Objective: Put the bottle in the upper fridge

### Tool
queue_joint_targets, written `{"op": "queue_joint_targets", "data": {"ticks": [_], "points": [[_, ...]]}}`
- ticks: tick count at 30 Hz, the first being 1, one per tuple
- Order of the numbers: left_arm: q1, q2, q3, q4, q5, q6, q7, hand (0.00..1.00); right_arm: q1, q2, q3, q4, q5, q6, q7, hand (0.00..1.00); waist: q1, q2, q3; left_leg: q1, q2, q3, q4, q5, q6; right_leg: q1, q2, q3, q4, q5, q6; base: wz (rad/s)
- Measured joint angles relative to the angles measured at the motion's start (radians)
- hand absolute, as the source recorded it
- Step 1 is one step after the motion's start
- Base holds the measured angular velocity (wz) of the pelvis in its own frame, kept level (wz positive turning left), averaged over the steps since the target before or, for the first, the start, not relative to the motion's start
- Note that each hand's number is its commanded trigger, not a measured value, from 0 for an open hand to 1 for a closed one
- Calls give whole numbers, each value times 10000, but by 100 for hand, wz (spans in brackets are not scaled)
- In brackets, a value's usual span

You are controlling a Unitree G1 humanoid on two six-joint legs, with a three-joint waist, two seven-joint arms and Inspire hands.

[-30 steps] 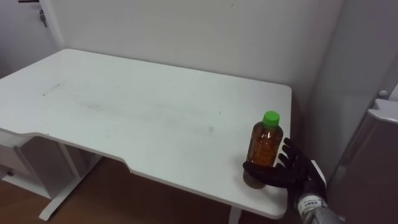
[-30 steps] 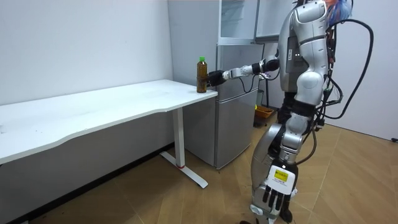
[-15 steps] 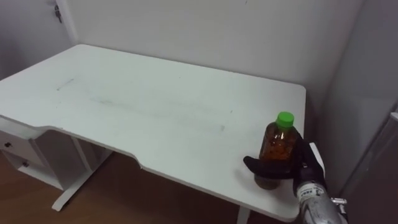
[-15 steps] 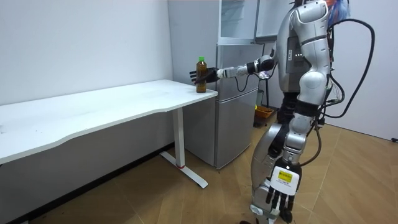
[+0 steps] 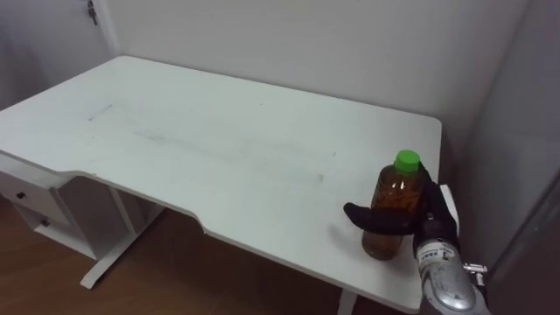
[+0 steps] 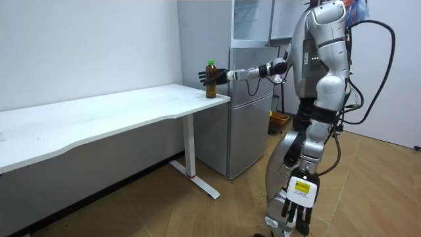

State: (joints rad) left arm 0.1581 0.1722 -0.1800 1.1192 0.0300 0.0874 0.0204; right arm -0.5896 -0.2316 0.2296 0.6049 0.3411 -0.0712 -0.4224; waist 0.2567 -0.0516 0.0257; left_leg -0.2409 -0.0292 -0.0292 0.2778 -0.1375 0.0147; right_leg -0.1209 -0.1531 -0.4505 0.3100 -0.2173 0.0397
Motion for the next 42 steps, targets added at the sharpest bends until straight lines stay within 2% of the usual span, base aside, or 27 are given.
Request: {"op": "queue_joint_targets", "data": {"ticks": [2,3,4,22,34,40,42], "points": [[0,0,-3,-5,-4,0,-1,0,0,-2,122,1,9,0,-145,0,-12,0,0,-3,3,-5,24,0,0,13,-2,-24,9,4,-6,0],[0,0,-12,-3,-4,0,-3,0,0,-5,203,28,9,0,-194,40,-17,0,0,-2,4,-10,43,0,0,30,-3,-47,11,7,-11,0],[0,0,-12,-3,-2,1,-5,0,1,-5,233,48,13,0,-218,100,-17,0,1,-3,4,-12,50,-1,0,35,-7,-59,20,8,-12,0],[22,44,-115,64,-454,1,-81,0,6,15,230,792,179,-32,276,100,8,-51,29,-175,17,-34,281,-5,4,0,18,-80,31,27,-41,0],[41,63,-114,36,-1168,15,-73,0,5,-78,222,1001,1268,-161,689,100,-1,-45,30,-155,11,-60,275,-4,4,30,16,-117,19,27,-41,0],[138,64,-101,-12,-1134,-31,-83,0,23,-71,145,868,1256,-3,973,100,-104,-43,23,-135,6,-63,246,-3,5,38,20,-104,3,28,-39,0],[210,65,61,-94,-1030,-53,-61,0,141,-128,144,354,1251,327,1093,100,-171,-53,13,-135,10,-48,217,-2,5,22,23,-64,-26,29,-38,0]]}}
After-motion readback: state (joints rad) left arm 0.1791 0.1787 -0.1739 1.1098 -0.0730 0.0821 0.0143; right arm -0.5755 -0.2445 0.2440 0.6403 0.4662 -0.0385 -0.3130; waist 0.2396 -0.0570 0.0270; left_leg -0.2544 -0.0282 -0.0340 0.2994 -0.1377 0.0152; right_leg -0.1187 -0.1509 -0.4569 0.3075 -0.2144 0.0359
